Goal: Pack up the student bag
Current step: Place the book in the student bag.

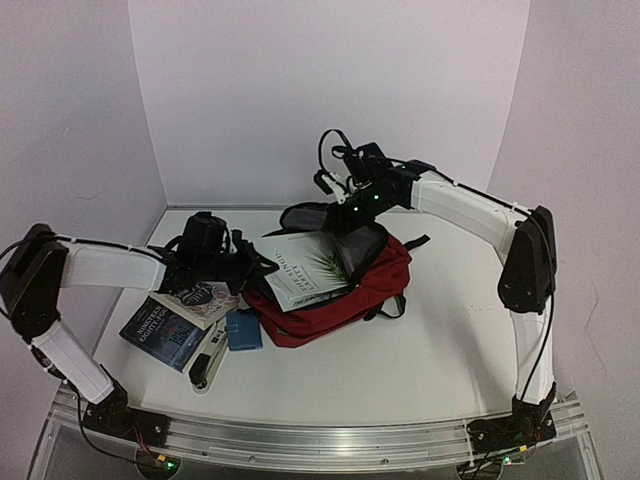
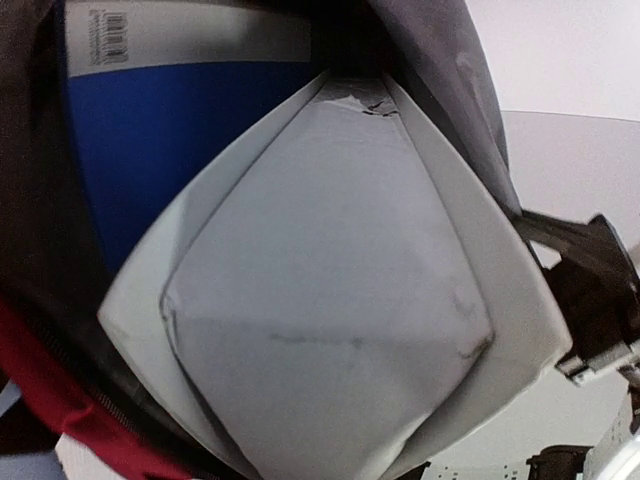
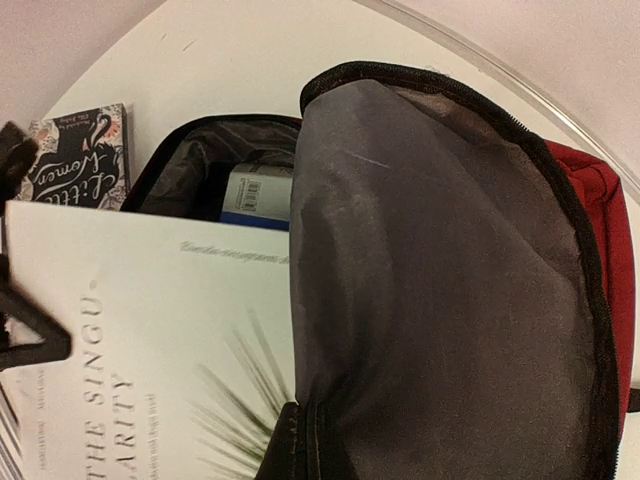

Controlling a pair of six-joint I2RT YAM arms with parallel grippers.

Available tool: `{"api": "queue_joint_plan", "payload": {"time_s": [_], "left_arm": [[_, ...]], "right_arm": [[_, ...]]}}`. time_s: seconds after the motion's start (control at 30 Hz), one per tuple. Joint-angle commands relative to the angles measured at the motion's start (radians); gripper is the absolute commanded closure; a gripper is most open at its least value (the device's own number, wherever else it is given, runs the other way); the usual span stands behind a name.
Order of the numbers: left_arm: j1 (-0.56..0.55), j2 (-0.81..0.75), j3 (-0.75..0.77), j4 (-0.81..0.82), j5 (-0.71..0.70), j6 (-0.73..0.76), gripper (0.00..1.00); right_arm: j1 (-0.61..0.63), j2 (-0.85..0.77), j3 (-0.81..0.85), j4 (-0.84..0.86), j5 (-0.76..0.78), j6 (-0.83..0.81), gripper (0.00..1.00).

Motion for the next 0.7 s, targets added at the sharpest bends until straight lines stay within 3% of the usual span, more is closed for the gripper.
{"api": "queue_joint_plan", "payload": {"time_s": [0.0,0.3,0.43,0.47,0.67], "left_arm": [[0.013,0.184,0.203,0.177,0.036,0.025,1.0],[-0.023,0.516,0.582,0.191,0.07,0.008,0.99],[-0.076,0.617,0.726,0.046,0.051,0.045,0.94],[-0.085,0.634,0.751,0.007,0.044,0.048,0.91],[-0.087,0.601,0.737,-0.093,0.012,0.098,0.49]], "right_arm": [[0.009,-0.15,-0.01,0.052,-0.068,0.044,1.0],[-0.024,-0.273,-0.074,0.046,-0.058,0.051,1.0],[-0.089,-0.302,-0.12,0.042,-0.073,0.047,1.0],[-0.105,-0.307,-0.131,0.042,-0.076,0.046,1.0],[-0.138,-0.341,-0.231,0.044,-0.096,-0.029,1.0]]}}
